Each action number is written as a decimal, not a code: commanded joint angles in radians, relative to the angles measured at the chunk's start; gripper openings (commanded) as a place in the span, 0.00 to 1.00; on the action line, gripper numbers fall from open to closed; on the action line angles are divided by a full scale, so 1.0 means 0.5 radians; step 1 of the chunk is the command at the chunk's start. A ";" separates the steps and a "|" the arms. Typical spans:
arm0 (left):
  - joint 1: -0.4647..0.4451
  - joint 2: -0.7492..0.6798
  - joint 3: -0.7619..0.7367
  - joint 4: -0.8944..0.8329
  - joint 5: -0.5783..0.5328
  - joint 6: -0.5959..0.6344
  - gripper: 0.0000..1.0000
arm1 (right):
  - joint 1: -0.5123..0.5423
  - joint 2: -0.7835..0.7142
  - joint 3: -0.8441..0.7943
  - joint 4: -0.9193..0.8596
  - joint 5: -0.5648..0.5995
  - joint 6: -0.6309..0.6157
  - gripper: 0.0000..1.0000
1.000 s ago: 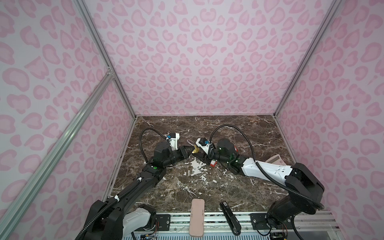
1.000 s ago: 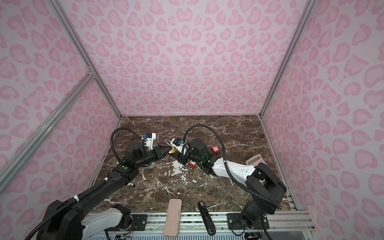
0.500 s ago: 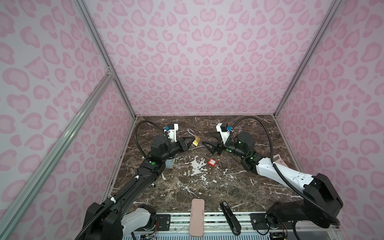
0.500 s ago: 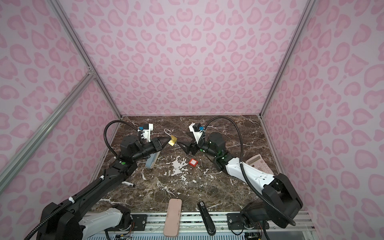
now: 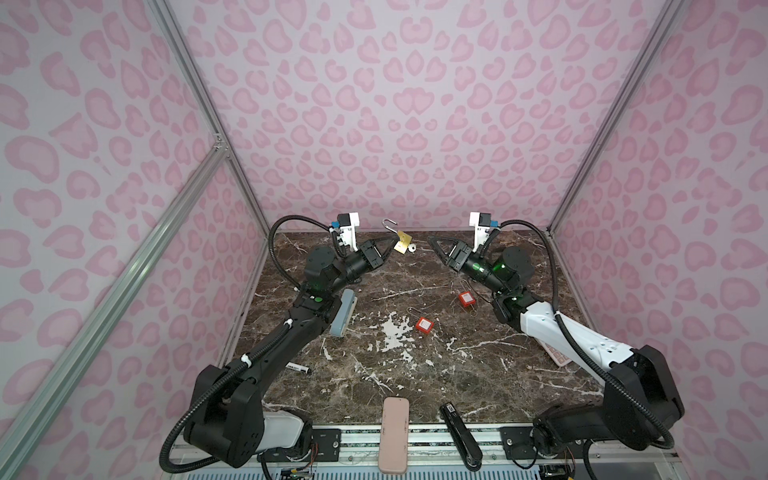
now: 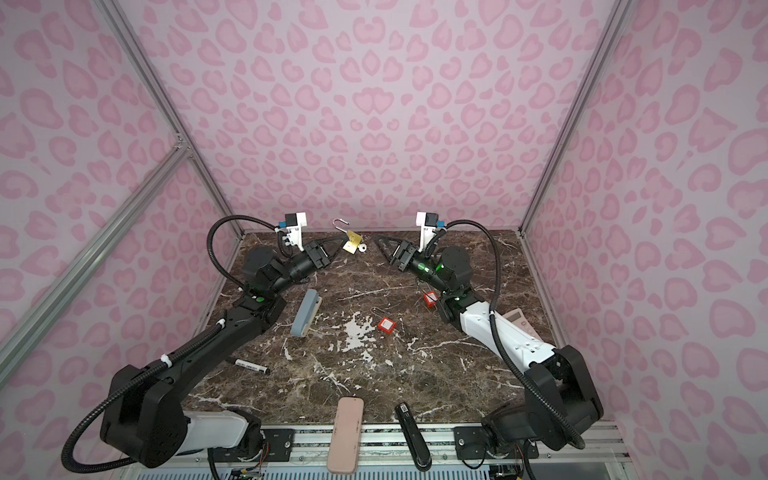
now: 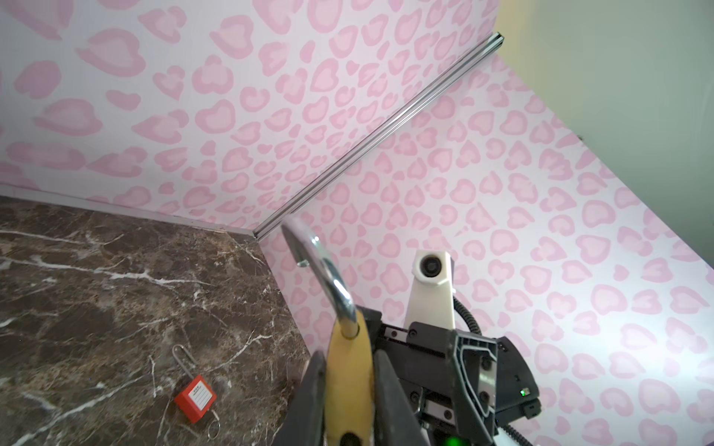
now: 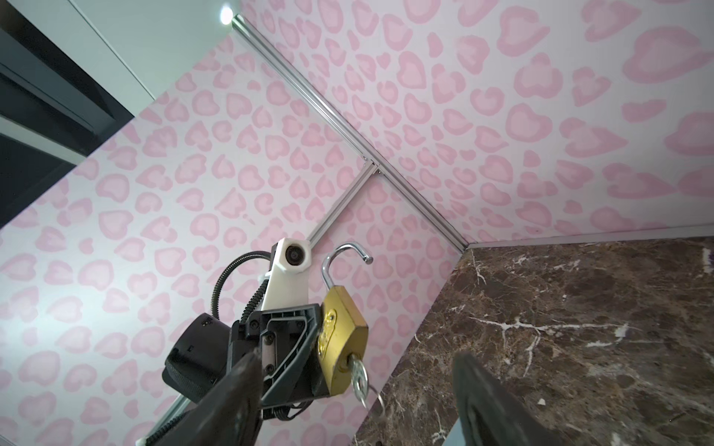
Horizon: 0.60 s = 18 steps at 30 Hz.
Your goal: Lock with the key
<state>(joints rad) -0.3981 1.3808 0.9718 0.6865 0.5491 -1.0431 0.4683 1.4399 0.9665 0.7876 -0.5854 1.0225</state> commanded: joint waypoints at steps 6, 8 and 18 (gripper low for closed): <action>-0.041 0.221 0.099 0.600 -0.012 -0.256 0.09 | 0.038 0.243 0.095 0.459 -0.068 0.445 0.77; -0.058 0.248 0.112 0.627 -0.018 -0.267 0.09 | 0.057 0.289 0.108 0.492 -0.061 0.476 0.77; -0.094 0.278 0.111 0.636 -0.029 -0.268 0.09 | 0.090 0.339 0.175 0.384 -0.069 0.460 0.56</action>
<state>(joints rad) -0.4427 1.5150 1.0210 0.9016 0.5484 -1.1694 0.5083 1.6047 1.0500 0.9524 -0.6090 1.2491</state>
